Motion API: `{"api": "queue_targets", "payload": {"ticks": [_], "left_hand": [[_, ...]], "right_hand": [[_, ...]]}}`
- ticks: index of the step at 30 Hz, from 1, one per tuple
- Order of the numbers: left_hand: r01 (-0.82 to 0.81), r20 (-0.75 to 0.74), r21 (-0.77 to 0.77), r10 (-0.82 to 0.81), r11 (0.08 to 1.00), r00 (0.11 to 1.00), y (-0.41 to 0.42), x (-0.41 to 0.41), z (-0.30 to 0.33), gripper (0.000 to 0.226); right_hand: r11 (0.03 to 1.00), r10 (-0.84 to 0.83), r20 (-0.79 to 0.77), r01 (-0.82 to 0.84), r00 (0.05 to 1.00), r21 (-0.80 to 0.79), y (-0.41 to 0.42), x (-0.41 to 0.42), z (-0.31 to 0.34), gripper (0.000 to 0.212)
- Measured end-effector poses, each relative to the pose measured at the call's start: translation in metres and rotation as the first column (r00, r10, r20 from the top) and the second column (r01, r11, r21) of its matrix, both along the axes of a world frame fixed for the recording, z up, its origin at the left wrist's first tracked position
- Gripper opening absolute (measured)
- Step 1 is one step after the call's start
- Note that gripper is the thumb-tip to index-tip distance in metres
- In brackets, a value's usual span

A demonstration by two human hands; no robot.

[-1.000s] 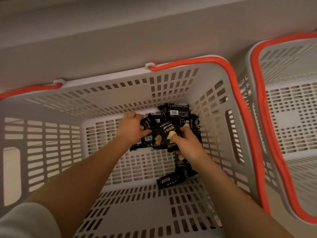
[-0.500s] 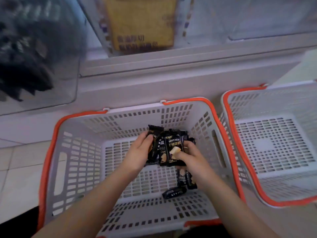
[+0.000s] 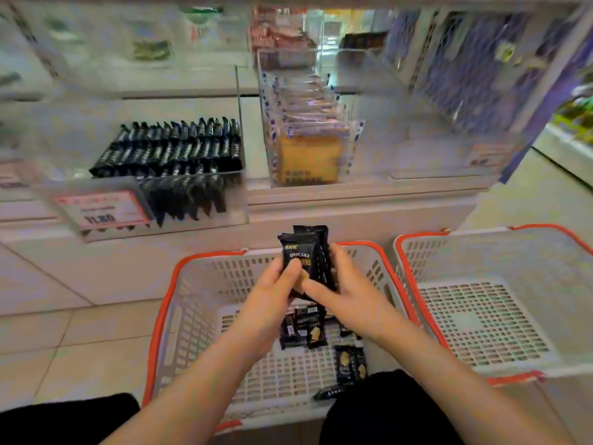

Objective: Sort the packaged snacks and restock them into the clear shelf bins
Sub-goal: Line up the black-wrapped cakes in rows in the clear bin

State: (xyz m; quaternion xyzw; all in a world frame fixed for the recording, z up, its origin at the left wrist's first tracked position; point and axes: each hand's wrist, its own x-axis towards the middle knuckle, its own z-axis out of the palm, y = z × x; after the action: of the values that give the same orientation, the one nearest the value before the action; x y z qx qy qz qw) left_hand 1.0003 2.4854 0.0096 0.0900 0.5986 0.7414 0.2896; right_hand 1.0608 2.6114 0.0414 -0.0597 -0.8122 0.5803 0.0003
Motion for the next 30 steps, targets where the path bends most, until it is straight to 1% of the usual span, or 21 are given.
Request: {"api": "queue_targets", "payload": {"ticks": [1, 3, 5, 6, 8, 9, 11, 13, 15, 17, 19, 20, 21, 23, 24, 25, 26, 27, 28, 29, 30], "left_hand": [[-0.002, -0.002, 0.019, 0.003, 1.0, 1.0, -0.004, 0.0, 0.008, 0.026], [-0.01, 0.063, 0.112, 0.003, 0.994, 0.998, -0.01, -0.001, 0.028, 0.033], [-0.027, 0.133, 0.221, -0.003, 0.975, 0.991, -0.018, -0.005, 0.049, 0.038], [-0.027, 0.141, 0.249, -0.009, 0.968, 0.99, -0.023, -0.007, 0.06, 0.039], [0.005, 0.099, 0.254, -0.031, 0.967, 0.995, -0.033, -0.012, 0.077, 0.036], [0.03, 0.049, 0.228, -0.042, 0.973, 0.998, -0.04, -0.016, 0.086, 0.033], [0.072, -0.079, 0.125, -0.062, 0.99, 0.995, -0.057, -0.026, 0.101, 0.028], [0.048, -0.248, -0.059, -0.061, 0.997, 0.967, -0.076, -0.041, 0.115, 0.024], [-0.072, -0.485, -0.229, -0.05, 0.971, 0.873, -0.092, -0.061, 0.128, 0.019], [-0.236, -0.674, -0.32, -0.046, 0.917, 0.737, -0.103, -0.086, 0.141, 0.02], [-0.349, -0.787, -0.393, -0.115, 0.851, 0.607, -0.105, -0.114, 0.154, 0.02], [-0.372, -0.803, -0.454, -0.191, 0.809, 0.564, -0.104, -0.128, 0.158, 0.018], [-0.377, -0.792, -0.532, -0.287, 0.758, 0.539, -0.103, -0.142, 0.161, 0.017], [-0.34, -0.686, -0.707, -0.485, 0.62, 0.541, -0.097, -0.164, 0.158, 0.02], [-0.309, -0.615, -0.778, -0.565, 0.547, 0.549, -0.094, -0.171, 0.155, 0.022], [-0.283, -0.564, -0.82, -0.62, 0.497, 0.545, -0.091, -0.177, 0.151, 0.023], [-0.258, -0.538, -0.838, -0.654, 0.48, 0.531, -0.088, -0.182, 0.148, 0.025], [-0.228, -0.53, -0.843, -0.681, 0.487, 0.505, -0.085, -0.187, 0.147, 0.027], [-0.197, -0.523, -0.848, -0.719, 0.492, 0.458, -0.082, -0.191, 0.147, 0.03], [-0.155, -0.495, -0.866, -0.774, 0.475, 0.396, -0.079, -0.195, 0.148, 0.033], [-0.113, -0.448, -0.893, -0.832, 0.436, 0.328, -0.075, -0.197, 0.149, 0.033]], "right_hand": [[0.998, 0.037, -0.024, -0.036, 0.999, 0.052, -0.007, -0.001, 0.01, 0.043], [0.985, 0.082, -0.096, -0.066, 0.992, 0.161, -0.019, -0.005, 0.027, 0.045], [0.965, 0.078, -0.18, -0.029, 0.981, 0.262, -0.032, -0.013, 0.04, 0.046], [0.957, 0.062, -0.22, 0.005, 0.974, 0.29, -0.038, -0.018, 0.048, 0.047], [0.95, 0.033, -0.291, 0.06, 0.956, 0.306, -0.05, -0.027, 0.063, 0.042], [0.949, 0.026, -0.322, 0.078, 0.946, 0.306, -0.054, -0.032, 0.071, 0.037], [0.938, 0.011, -0.365, 0.116, 0.931, 0.326, -0.059, -0.042, 0.091, 0.029], [0.908, -0.009, -0.385, 0.169, 0.923, 0.383, -0.06, -0.056, 0.107, 0.023], [0.858, -0.037, -0.387, 0.228, 0.921, 0.461, -0.062, -0.071, 0.123, 0.024], [0.805, -0.035, -0.37, 0.246, 0.928, 0.54, -0.063, -0.087, 0.138, 0.022], [0.725, -0.022, -0.316, 0.233, 0.949, 0.648, -0.07, -0.103, 0.151, 0.025], [0.656, -0.022, -0.288, 0.231, 0.957, 0.718, -0.074, -0.111, 0.157, 0.028], [0.56, -0.024, -0.264, 0.232, 0.964, 0.795, -0.078, -0.119, 0.161, 0.029], [0.344, -0.041, -0.204, 0.205, 0.978, 0.916, -0.086, -0.134, 0.169, 0.031], [0.287, -0.063, -0.167, 0.178, 0.984, 0.941, -0.089, -0.14, 0.173, 0.032], [0.274, -0.092, -0.132, 0.152, 0.987, 0.95, -0.092, -0.146, 0.175, 0.032], [0.288, -0.12, -0.108, 0.139, 0.987, 0.947, -0.094, -0.15, 0.176, 0.031], [0.309, -0.143, -0.093, 0.134, 0.985, 0.942, -0.096, -0.155, 0.176, 0.031], [0.322, -0.162, -0.086, 0.135, 0.983, 0.937, -0.098, -0.158, 0.176, 0.031], [0.33, -0.178, -0.082, 0.138, 0.981, 0.934, -0.099, -0.161, 0.175, 0.032], [0.335, -0.192, -0.079, 0.141, 0.978, 0.932, -0.099, -0.163, 0.175, 0.035]]}}
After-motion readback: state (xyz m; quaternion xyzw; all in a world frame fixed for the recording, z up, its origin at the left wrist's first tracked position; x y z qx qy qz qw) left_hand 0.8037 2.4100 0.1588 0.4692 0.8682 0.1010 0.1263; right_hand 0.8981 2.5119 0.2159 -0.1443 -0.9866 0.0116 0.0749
